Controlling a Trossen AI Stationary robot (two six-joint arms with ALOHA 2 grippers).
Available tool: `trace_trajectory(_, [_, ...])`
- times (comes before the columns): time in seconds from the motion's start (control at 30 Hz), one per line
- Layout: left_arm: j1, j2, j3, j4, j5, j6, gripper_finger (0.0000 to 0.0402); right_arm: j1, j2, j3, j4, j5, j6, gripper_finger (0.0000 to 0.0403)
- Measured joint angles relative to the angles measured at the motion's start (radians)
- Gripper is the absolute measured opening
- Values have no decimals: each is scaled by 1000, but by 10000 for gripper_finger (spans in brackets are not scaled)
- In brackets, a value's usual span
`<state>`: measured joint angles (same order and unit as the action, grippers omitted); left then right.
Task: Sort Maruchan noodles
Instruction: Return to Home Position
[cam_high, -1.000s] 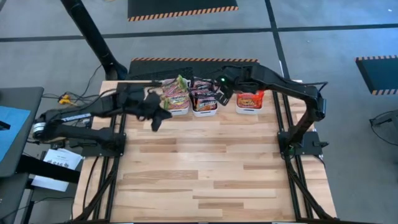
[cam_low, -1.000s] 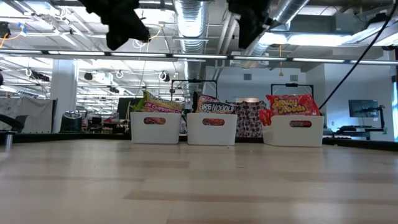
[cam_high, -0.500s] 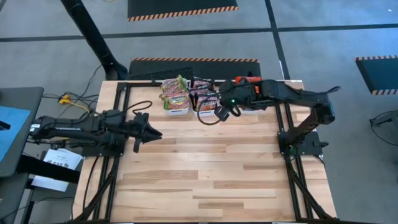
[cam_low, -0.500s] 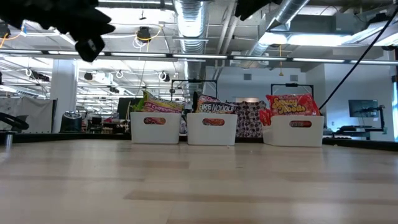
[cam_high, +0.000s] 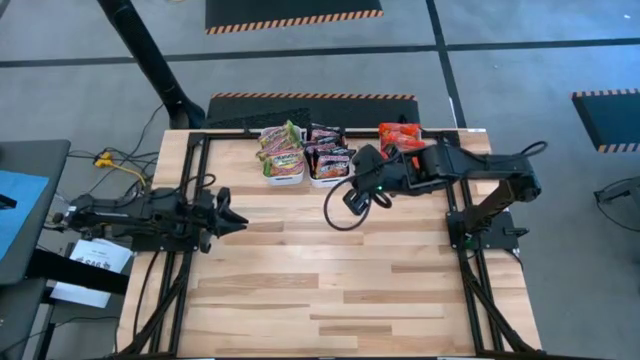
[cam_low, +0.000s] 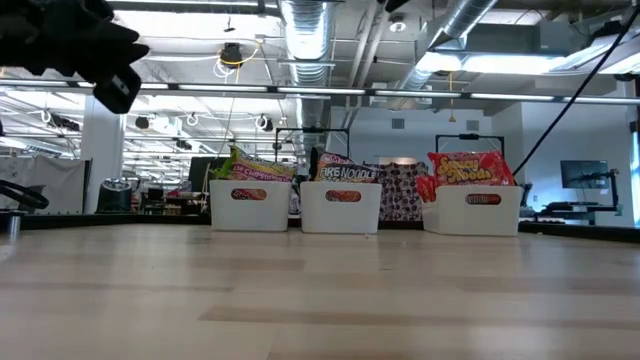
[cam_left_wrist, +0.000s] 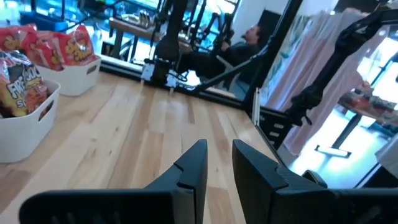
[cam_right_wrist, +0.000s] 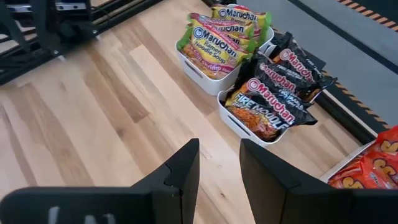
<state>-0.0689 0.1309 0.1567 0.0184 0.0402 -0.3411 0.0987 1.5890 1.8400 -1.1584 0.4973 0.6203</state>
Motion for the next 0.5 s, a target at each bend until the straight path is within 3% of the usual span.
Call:
trace_trajectory(0.2, [0,-130,-94,-1,-6,30,61,12,0,0,3,1,1,139])
trace_trajectory(0.5, [0,-114,-145,18,-53,21,61,52,-59,1,-5,131,-73,139])
